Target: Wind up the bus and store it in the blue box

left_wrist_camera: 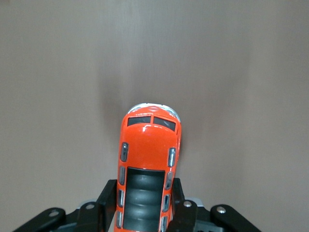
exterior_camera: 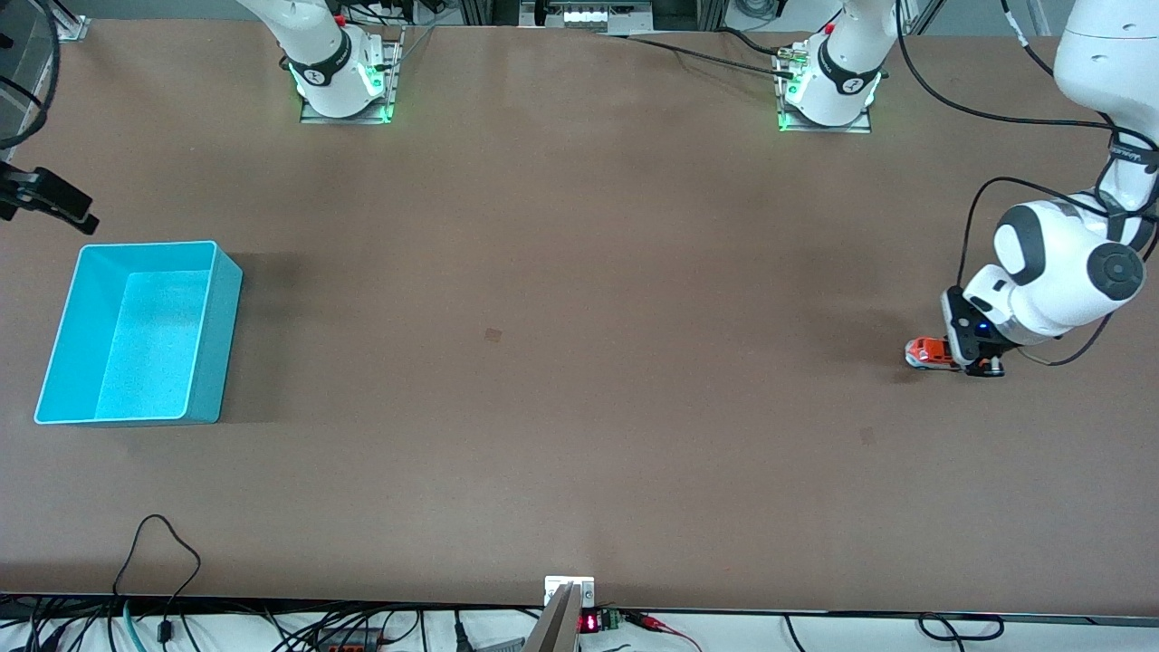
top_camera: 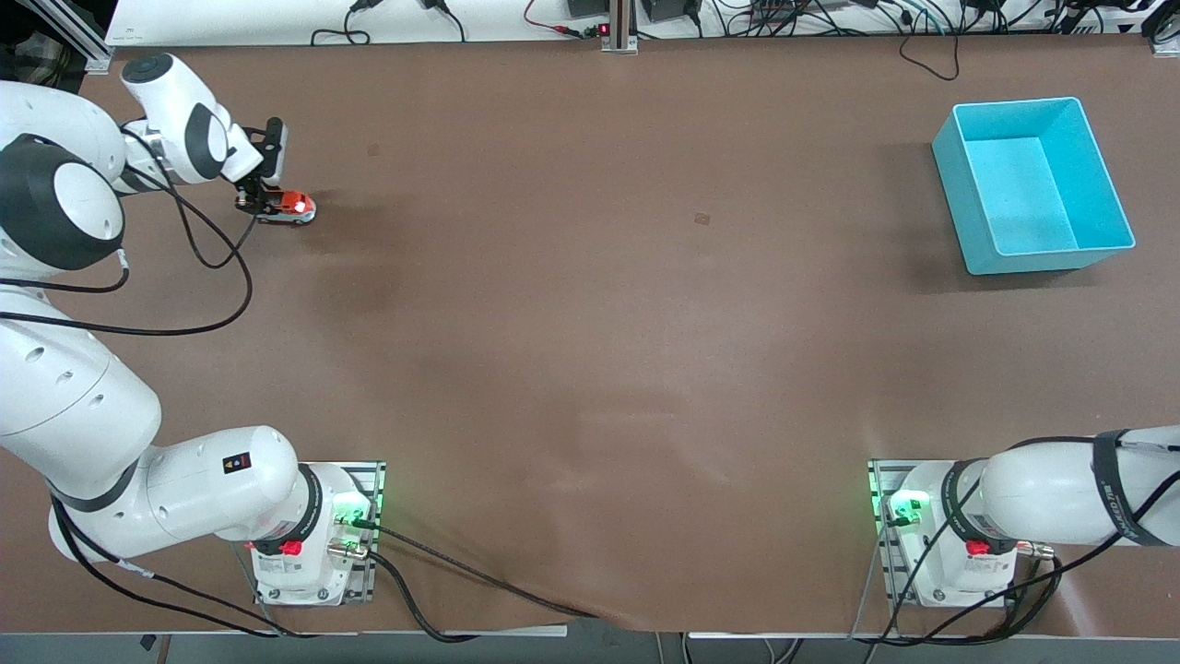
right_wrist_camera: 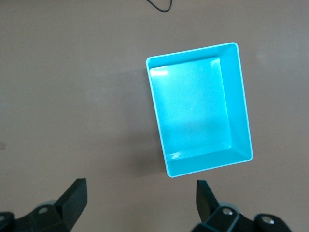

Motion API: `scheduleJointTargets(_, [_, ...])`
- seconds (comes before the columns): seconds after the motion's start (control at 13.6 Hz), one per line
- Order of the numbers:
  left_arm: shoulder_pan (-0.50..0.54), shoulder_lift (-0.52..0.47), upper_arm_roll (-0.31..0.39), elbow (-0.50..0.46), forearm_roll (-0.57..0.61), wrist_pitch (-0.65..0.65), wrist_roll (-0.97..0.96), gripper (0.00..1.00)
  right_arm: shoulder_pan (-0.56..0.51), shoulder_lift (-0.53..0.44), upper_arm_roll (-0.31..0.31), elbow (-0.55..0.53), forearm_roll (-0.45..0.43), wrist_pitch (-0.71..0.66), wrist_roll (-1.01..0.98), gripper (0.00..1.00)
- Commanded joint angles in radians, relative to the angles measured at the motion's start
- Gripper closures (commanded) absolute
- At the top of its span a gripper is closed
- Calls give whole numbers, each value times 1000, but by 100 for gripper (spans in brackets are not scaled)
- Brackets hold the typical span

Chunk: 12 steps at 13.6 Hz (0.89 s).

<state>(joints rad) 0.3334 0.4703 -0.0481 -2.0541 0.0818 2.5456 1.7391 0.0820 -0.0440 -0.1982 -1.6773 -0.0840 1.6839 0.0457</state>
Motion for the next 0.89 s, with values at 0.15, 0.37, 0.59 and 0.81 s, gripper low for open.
scheduleJointTargets(0.15, [88,85,-4,51,18,-7,108,71,-105,-10,87,4,-3,-27,-62,0])
scheduleJointTargets(0.37, [125,85,-1,55,18,-7,131,71,-105,-11,118,-10,-6,-38,-66,0])
scheduleJointTargets(0.59, [130,85,-1,58,18,-7,128,70,-85,6,135,-51,6,-9,-66,0])
scheduleJointTargets(0.81, [130,82,-1,61,15,-7,125,11,-84,4,135,-51,13,-9,-69,0])
